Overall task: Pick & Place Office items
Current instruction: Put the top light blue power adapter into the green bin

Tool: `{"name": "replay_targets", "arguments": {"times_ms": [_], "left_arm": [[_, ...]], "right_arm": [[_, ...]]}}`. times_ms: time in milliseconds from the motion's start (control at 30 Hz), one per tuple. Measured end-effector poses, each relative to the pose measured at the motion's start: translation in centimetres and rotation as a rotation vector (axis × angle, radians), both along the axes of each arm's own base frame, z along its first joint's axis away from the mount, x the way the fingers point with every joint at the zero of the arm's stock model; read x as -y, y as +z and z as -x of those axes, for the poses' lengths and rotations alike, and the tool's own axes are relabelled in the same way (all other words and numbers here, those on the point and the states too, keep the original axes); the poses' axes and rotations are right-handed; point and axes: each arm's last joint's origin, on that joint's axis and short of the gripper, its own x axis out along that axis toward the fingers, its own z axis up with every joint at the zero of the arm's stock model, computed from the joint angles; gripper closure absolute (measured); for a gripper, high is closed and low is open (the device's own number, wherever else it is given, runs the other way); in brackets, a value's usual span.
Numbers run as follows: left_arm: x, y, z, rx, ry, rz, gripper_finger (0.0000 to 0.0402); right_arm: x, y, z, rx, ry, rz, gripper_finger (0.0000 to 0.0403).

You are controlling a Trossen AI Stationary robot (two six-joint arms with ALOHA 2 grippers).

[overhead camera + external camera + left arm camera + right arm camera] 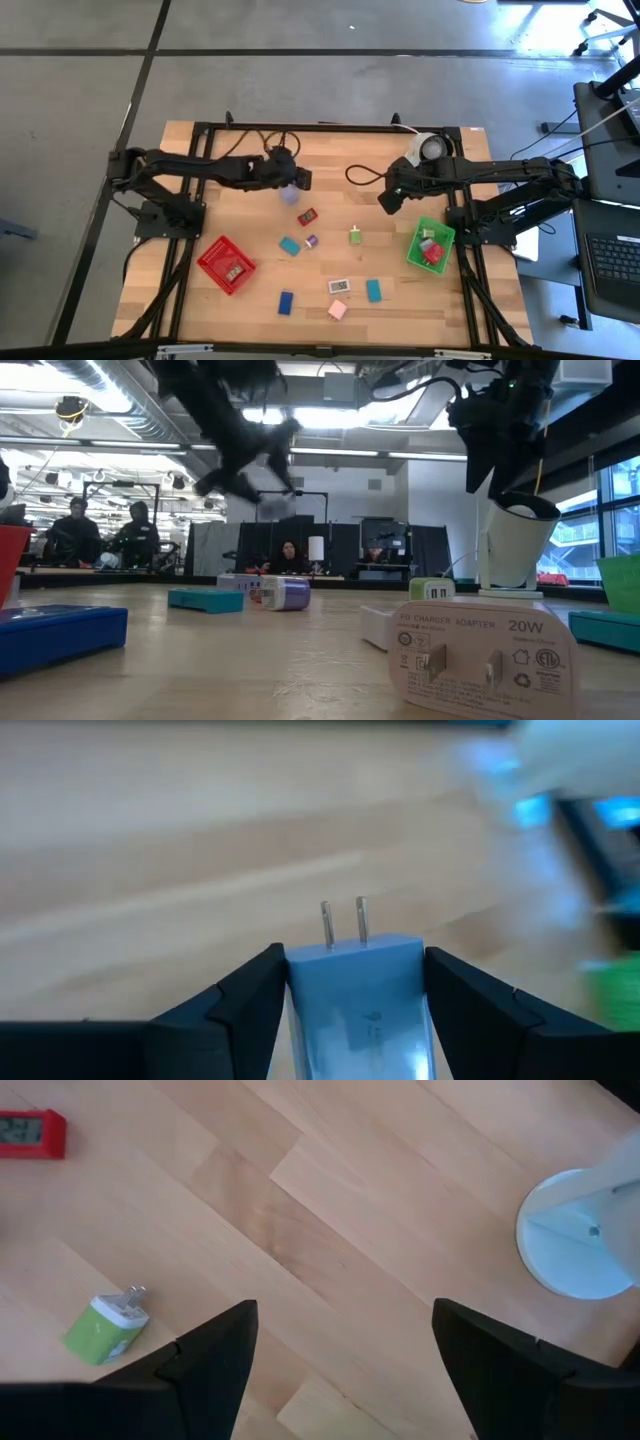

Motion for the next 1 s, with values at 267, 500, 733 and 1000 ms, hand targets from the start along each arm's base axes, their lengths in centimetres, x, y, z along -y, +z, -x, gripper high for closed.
{"name": "replay_targets", "arguments": {"times_ms": [267,500,733,1000], "left_arm": [[1.5,5.2,0.0,0.252,-0.179,-0.256,0.0197],[2.6,8.2,0.6,0.399,-0.221,-0.389,0.0239],[3.0,8.3,0.7,0.399,-0.230,-0.389,0.0273],[3.3,8.3,0.6,0.405,-0.279,-0.381,0.0259]], "right_arm": [[0.0,0.1,-0.2,0.024,0.000,0.000,0.0099],[0.0,0.2,-0.5,0.052,-0.002,0.000,0.0099],[0.0,0.2,-0.5,0.060,-0.008,-0.001,0.0099],[0.0,0.5,-1.4,0.162,-0.025,-0.007,0.0099]]}}
